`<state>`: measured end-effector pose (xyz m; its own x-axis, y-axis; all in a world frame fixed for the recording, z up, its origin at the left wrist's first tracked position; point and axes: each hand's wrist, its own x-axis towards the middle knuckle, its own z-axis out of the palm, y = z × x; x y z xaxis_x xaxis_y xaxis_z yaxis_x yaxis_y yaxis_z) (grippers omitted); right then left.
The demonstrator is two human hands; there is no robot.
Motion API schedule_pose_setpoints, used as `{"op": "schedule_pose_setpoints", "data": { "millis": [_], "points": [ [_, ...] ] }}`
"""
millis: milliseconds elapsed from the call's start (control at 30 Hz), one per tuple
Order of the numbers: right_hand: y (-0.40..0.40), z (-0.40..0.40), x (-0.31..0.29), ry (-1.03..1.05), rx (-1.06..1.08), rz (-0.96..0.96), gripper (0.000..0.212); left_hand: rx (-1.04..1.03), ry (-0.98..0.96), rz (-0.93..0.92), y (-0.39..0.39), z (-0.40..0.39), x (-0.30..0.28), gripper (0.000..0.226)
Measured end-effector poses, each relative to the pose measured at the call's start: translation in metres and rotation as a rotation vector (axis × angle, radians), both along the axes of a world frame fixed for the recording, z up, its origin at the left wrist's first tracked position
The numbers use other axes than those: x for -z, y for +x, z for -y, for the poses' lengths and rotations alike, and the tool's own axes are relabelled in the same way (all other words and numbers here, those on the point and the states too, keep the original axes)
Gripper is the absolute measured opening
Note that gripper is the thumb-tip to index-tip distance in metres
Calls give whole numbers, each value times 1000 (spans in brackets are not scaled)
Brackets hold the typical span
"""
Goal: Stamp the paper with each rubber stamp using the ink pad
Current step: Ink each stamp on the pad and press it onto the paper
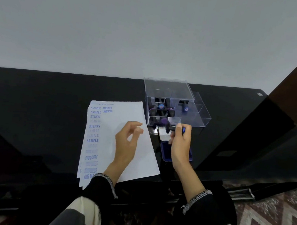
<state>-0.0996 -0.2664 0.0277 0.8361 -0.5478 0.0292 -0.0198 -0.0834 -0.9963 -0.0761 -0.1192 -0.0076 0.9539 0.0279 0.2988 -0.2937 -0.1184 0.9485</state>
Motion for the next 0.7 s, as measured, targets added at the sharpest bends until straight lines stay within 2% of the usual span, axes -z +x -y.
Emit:
{"op": "schedule_pose_setpoints", "data": {
  "millis": [33,100,167,400,600,700],
  "points": [
    [5,-9,-2,150,6,22,16,-93,-64,-20,0,-4,-4,15],
    [15,-28,-5,395,-33,42,16,-213,-75,-56,4,-15,-12,15],
    [22,-47,-5,480,-96,34,15,-252,-26,-90,11,-31,-14,17],
    [38,-89,14,378,-169,-29,14,-292,372,-191,31,-117,-1,26],
    [39,-89,25,307,-143,-31,16,-70,882,-183,39,-154,12,44],
    [39,-85,27,236,-165,-37,15,-68,968,-147,39,-155,18,45]
  ]
}}
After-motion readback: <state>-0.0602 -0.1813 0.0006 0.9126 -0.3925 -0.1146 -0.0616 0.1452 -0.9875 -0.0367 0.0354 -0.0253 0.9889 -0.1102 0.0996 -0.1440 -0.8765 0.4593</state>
